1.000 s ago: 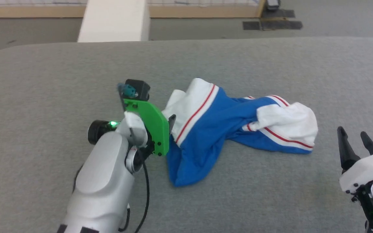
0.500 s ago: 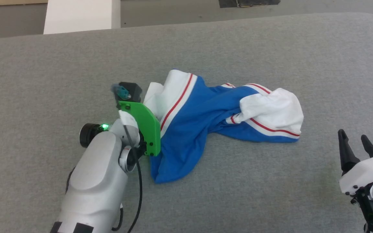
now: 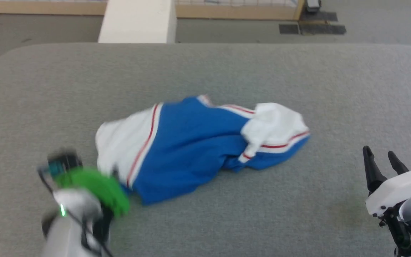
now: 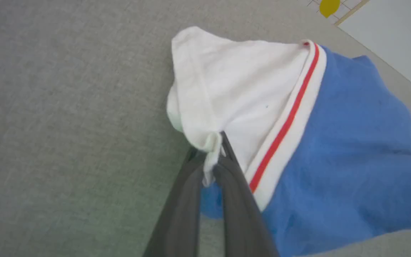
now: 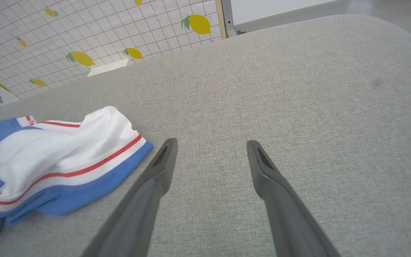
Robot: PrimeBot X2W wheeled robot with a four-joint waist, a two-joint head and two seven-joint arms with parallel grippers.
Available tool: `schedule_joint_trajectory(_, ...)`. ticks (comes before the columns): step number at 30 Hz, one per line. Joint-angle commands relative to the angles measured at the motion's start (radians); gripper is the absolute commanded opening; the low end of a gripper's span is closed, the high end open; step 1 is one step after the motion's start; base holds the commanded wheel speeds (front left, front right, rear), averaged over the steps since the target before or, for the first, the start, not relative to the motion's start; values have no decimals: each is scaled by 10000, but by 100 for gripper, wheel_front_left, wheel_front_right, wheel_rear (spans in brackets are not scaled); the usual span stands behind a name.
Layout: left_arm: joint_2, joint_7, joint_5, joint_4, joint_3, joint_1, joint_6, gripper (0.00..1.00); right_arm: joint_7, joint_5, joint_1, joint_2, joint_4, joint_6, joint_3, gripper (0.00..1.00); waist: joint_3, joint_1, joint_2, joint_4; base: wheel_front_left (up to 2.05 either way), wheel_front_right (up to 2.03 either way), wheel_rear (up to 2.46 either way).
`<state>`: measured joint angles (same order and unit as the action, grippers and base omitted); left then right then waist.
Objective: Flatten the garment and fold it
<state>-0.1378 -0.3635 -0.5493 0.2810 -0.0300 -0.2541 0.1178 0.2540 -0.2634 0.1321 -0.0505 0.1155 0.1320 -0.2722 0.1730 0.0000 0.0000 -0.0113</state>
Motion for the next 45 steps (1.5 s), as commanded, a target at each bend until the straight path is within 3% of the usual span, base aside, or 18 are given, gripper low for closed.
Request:
schedule_joint_trajectory(1,46,-190,-116,-88,-42,724,114,0,-29,10,106,3,38,-13,17,100,-289,0,0,312,0,0,0)
schedule_joint_trajectory(3,204,-454,-366,-212,-73,1447,154,0,7,-2,71,3,52,-13,20,100,-315,0,0,382,0,0,0)
schedule_joint_trajectory(4,244,-556,-419,-251,-128,1705,159,17,34,-4,43,3,66,-13,11,100,-344,0,0,428,0,0,0)
schedule_joint_trajectory(5,303,-546,-538,-330,-103,1824,138,99,66,-2,24,3,74,-13,13,100,-352,0,0,450,0,0,0)
schedule_joint_trajectory(11,312,968,-612,-1159,353,1640,-121,100,242,73,-59,3,-18,-13,133,100,-457,0,0,638,0,0,0)
schedule_joint_trajectory(18,-276,5063,1112,-1615,401,1337,-705,100,1452,466,1007,3,-15,-13,1455,100,-197,0,0,751,0,0,0)
schedule_joint_trajectory(20,-285,5748,1468,-1516,280,1280,-786,100,1923,775,1684,3,204,-13,1893,100,14,0,0,814,0,0,0)
schedule_joint_trajectory(28,180,6223,1752,-1020,116,591,-1085,100,3843,2347,4804,-172,2609,-13,3200,100,1070,0,0,1352,0,0,0)
schedule_joint_trajectory(35,433,6248,1889,-776,85,115,-1300,100,4965,2619,5862,-327,4345,-13,3747,100,1509,0,0,1733,0,0,0)
schedule_joint_trajectory(36,457,6249,1921,-744,97,120,-1328,100,4977,2534,5924,-334,4442,-13,3835,28,1523,0,0,1735,0,0,0)
schedule_joint_trajectory(37,471,6249,1974,-733,116,119,-1354,100,4838,2431,5983,-342,4445,-13,3875,0,1529,0,0,1722,0,0,0)
schedule_joint_trajectory(45,589,6251,2212,-682,301,278,-1465,100,3517,1734,5689,-777,3630,-13,4104,0,1035,0,0,1338,0,0,0)
